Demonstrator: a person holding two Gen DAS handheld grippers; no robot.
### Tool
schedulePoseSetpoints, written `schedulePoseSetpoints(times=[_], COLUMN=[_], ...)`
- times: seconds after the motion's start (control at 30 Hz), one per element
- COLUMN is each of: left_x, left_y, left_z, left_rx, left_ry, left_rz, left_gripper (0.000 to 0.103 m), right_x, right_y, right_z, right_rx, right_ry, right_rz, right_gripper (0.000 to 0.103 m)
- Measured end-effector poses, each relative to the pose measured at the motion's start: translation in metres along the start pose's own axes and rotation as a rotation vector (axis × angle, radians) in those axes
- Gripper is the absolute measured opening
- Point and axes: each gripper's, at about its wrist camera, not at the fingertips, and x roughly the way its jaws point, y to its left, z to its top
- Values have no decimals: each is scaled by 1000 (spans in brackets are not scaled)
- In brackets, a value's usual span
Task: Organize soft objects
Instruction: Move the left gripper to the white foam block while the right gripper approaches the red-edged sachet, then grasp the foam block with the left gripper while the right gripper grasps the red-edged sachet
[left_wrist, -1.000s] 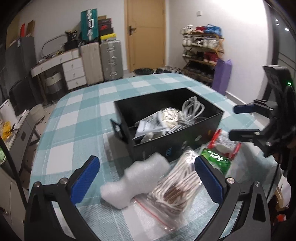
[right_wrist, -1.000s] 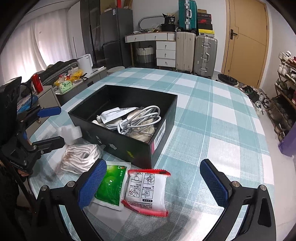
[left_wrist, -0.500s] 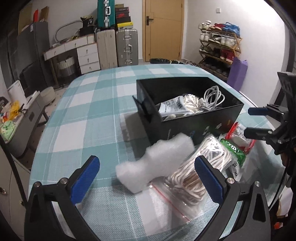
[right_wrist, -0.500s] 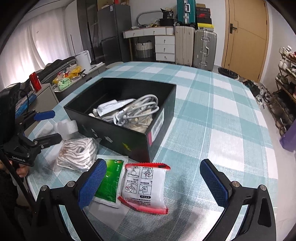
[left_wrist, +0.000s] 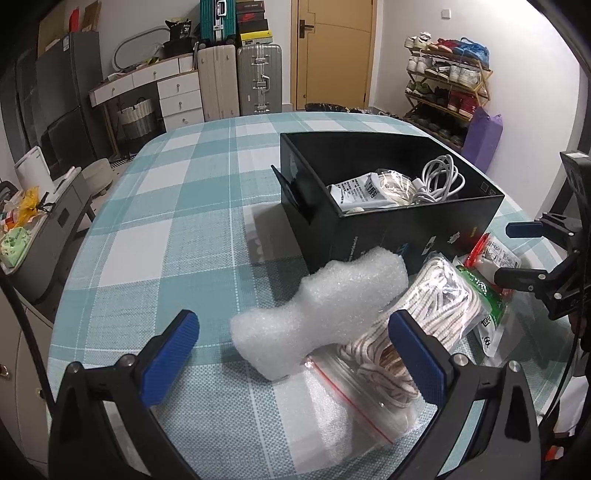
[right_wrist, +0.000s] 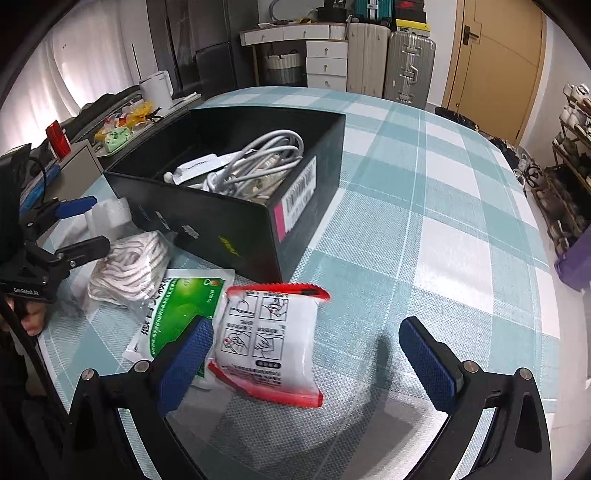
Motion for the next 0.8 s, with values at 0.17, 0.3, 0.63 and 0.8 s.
schedulePoseSetpoints(times=[0.17, 0.3, 0.63, 0.8], left_x=[3, 4, 6, 6], left_y=[5, 7, 8, 7], left_z=[0, 0, 0, -1], left_rx=[-21, -28, -35, -33], left_ry=[5, 7, 17, 18], left_rz=[-4, -6, -20, -57], left_gripper=[103, 103, 99, 83], right_x=[2, 3, 1, 0], right_y=[-2, -2, -1, 0], right_z=[-1, 0, -1, -1], right_rx=[3, 6, -3, -8], right_ry=[9, 10, 5, 1], right_rz=[-17, -25, -16, -5], right_gripper=[102, 102, 102, 95])
